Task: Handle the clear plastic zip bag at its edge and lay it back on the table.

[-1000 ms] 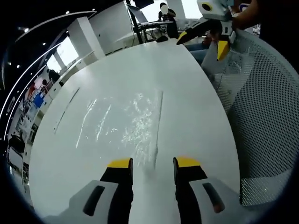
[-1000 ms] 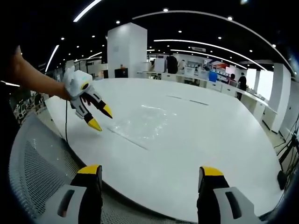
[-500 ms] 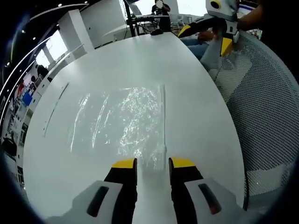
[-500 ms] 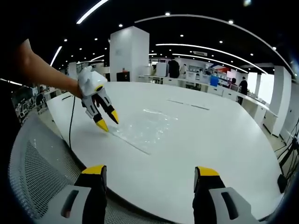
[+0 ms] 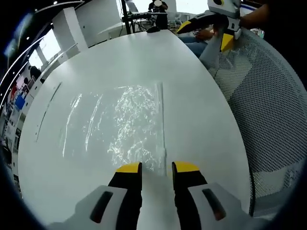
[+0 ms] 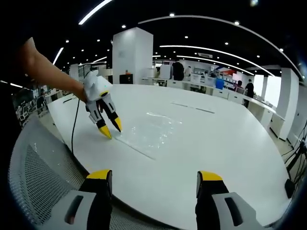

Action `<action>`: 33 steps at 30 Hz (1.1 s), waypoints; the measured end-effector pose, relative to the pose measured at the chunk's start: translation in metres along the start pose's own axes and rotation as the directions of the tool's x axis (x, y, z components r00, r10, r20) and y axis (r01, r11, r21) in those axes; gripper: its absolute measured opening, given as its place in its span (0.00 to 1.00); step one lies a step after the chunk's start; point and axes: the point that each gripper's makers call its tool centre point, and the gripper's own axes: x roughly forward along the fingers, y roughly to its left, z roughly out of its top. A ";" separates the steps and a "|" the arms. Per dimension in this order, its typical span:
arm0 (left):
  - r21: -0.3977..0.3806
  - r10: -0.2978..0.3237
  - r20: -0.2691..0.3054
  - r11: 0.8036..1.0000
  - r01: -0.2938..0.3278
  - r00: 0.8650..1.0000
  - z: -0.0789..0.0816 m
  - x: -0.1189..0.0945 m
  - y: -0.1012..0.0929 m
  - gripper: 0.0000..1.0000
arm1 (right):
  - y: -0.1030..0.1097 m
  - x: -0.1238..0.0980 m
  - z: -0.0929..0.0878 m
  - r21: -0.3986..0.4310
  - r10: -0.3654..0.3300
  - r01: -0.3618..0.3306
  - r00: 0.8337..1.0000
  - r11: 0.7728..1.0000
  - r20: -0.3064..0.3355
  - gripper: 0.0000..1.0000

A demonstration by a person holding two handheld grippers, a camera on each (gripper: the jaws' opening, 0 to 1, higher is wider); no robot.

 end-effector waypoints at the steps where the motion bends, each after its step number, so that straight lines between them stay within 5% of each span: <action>1: -0.013 -0.007 0.007 1.000 0.007 1.000 0.000 0.001 0.000 0.23 | 0.000 0.000 0.000 -0.001 0.001 -0.001 1.000 1.000 0.000 0.70; 15: -0.077 -0.002 0.059 0.997 0.007 0.998 0.007 -0.002 0.000 0.15 | 0.000 0.000 -0.001 -0.002 0.006 -0.006 1.000 1.000 -0.005 0.67; 18: -0.068 -0.018 0.043 0.998 0.020 0.999 0.006 -0.001 -0.005 0.00 | 0.000 0.000 -0.001 -0.002 0.005 -0.005 1.000 1.000 -0.005 0.66; 33: -0.022 -0.009 -0.007 1.000 0.009 1.000 0.003 -0.003 -0.011 0.00 | 0.000 0.000 -0.002 -0.015 0.008 -0.008 1.000 1.000 -0.008 0.65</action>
